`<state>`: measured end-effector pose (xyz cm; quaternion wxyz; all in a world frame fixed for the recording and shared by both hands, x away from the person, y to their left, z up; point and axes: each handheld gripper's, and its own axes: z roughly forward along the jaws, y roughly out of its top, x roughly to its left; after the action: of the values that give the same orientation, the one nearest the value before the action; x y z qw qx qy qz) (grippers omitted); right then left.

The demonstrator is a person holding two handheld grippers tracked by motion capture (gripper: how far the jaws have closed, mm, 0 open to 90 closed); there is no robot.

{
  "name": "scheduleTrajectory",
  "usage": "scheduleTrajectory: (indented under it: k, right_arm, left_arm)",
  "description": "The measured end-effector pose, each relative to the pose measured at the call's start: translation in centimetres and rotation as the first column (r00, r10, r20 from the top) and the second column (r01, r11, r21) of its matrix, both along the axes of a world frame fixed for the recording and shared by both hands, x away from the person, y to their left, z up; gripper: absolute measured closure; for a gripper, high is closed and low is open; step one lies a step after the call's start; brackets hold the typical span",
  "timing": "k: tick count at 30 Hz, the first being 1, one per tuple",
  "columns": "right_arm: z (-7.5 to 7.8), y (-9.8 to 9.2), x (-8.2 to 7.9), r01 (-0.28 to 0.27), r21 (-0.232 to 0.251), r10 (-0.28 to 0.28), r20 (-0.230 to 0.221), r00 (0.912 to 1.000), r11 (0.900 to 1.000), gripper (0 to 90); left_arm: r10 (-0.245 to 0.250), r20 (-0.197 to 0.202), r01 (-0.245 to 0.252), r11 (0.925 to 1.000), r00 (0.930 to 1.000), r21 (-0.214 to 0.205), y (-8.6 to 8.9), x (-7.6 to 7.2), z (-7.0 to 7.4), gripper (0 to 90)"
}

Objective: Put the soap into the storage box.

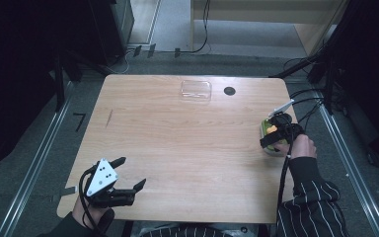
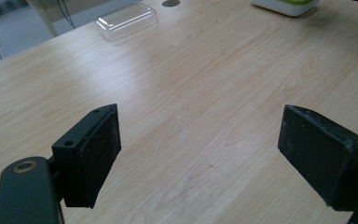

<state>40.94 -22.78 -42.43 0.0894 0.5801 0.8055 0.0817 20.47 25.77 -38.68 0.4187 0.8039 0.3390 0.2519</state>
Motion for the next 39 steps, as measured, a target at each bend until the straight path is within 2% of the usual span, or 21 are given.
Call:
scheduleTrajectory:
  k: [7, 11, 22, 28, 33, 39]
  right_arm:
    - [0.0, 0.8, -1.7, -0.057, -0.016, 0.057, -0.007, 0.9984, 0.9983, 4.6]
    - [-0.3, 1.4, -2.8, -0.087, -0.025, 0.086, -0.026, 0.9959, 0.9959, 4.1]
    - [-1.0, 2.9, -5.8, -0.177, -0.039, 0.175, -0.049, 0.9833, 0.9834, 3.8]
    - [-1.5, 3.3, -7.1, -0.197, -0.040, 0.194, -0.065, 0.9788, 0.9796, 3.8]
    - [-2.2, 3.6, -8.3, -0.224, -0.039, 0.219, -0.092, 0.9713, 0.9739, 3.8]
    - [-2.8, 3.7, -9.8, -0.254, -0.046, 0.249, -0.096, 0.9637, 0.9661, 4.0]
  left_arm:
    - [0.000, -0.001, 0.000, 1.0000, 1.0000, 0.001, 0.0, 0.0, 0.0, 13.6]
    - [-0.002, -0.003, 0.002, 1.0000, 1.0000, 0.003, 0.0, 0.0, 0.0, 13.6]
    - [-0.001, -0.004, 0.001, 1.0000, 1.0000, 0.001, -0.1, 0.0, 0.0, 13.6]
    - [-0.002, -0.004, 0.003, 1.0000, 1.0000, 0.002, -0.1, 0.1, 0.0, 13.6]
    - [-0.001, -0.004, 0.001, 1.0000, 1.0000, 0.001, -0.1, 0.0, 0.0, 13.6]
    - [-0.002, -0.001, 0.002, 1.0000, 1.0000, 0.002, -0.1, 0.1, 0.0, 13.6]
